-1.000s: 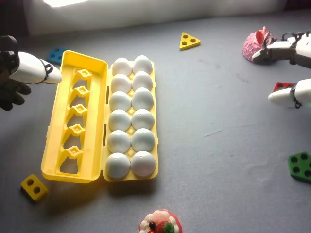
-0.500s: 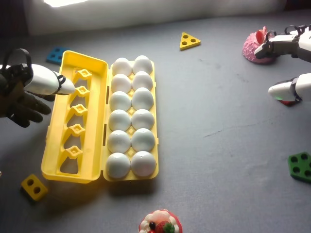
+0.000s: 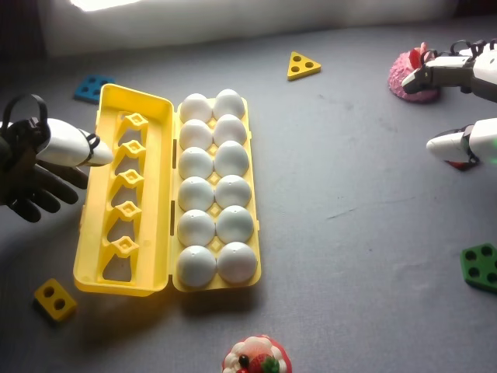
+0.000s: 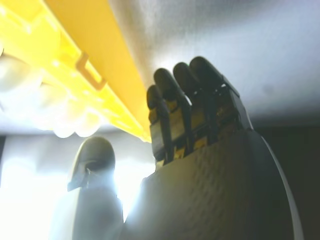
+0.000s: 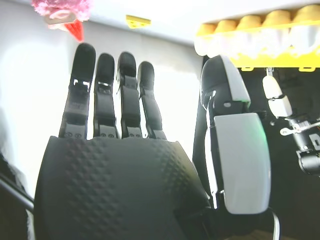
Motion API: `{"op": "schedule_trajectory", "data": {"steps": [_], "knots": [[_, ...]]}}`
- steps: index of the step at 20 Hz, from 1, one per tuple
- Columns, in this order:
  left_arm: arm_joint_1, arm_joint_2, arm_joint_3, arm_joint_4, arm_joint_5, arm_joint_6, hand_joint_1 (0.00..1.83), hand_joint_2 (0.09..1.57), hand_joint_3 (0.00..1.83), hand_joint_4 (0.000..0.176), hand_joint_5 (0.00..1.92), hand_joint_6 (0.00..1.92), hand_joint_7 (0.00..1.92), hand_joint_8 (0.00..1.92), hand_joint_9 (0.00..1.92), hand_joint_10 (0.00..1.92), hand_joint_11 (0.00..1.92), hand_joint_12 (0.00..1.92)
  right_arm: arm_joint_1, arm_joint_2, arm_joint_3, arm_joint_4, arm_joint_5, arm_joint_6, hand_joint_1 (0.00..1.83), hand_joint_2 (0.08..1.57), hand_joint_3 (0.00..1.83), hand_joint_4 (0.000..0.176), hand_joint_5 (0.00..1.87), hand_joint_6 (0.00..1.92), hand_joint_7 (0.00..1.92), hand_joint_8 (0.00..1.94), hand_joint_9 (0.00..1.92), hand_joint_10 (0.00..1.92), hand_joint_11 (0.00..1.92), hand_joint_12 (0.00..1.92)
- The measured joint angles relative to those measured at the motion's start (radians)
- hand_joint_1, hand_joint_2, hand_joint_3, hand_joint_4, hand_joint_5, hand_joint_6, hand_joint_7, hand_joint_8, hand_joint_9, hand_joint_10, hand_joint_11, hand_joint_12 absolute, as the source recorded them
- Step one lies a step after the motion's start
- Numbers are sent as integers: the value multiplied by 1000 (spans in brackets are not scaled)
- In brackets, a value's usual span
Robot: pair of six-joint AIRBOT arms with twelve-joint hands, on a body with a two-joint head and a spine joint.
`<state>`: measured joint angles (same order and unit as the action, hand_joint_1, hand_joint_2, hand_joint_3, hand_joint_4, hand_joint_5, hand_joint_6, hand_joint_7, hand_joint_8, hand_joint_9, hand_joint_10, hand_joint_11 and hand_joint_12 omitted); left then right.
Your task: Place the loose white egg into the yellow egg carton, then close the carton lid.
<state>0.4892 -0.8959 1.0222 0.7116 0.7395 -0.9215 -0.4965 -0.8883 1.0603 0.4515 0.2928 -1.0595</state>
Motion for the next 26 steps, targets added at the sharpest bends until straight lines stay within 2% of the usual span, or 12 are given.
{"op": "schedule_trajectory", "data": {"steps": [5,11,17,22,26], "knots": [[18,-6,6,2,-8,-53,227,1342,0,0,506,4,393,501,170,1017,0,1648,0,0,-2,-4,2,0,748,1155,0,0,169,471,330,7,41,685,0,1331],[21,-14,-1,-17,-6,-71,181,1351,3,2,483,0,383,506,169,1034,0,1656,0,0,-7,-12,12,0,719,1170,2,0,143,459,315,4,34,669,0,1296],[21,-17,-3,-24,-8,-90,268,1338,0,0,511,13,383,560,175,1074,0,1687,-1,0,-11,-27,18,0,732,1167,0,0,147,483,323,4,26,692,0,1338],[-5,-18,-3,-13,-55,-84,281,1334,0,0,518,15,386,580,178,1065,0,1668,-1,0,-13,-34,25,0,740,1161,0,0,158,506,331,5,21,720,0,1357],[-61,-18,0,-10,-104,-32,264,1337,0,0,522,15,374,581,167,1059,0,1671,-1,0,-14,-34,25,0,743,1164,0,0,152,514,328,6,16,714,0,1325]]}}
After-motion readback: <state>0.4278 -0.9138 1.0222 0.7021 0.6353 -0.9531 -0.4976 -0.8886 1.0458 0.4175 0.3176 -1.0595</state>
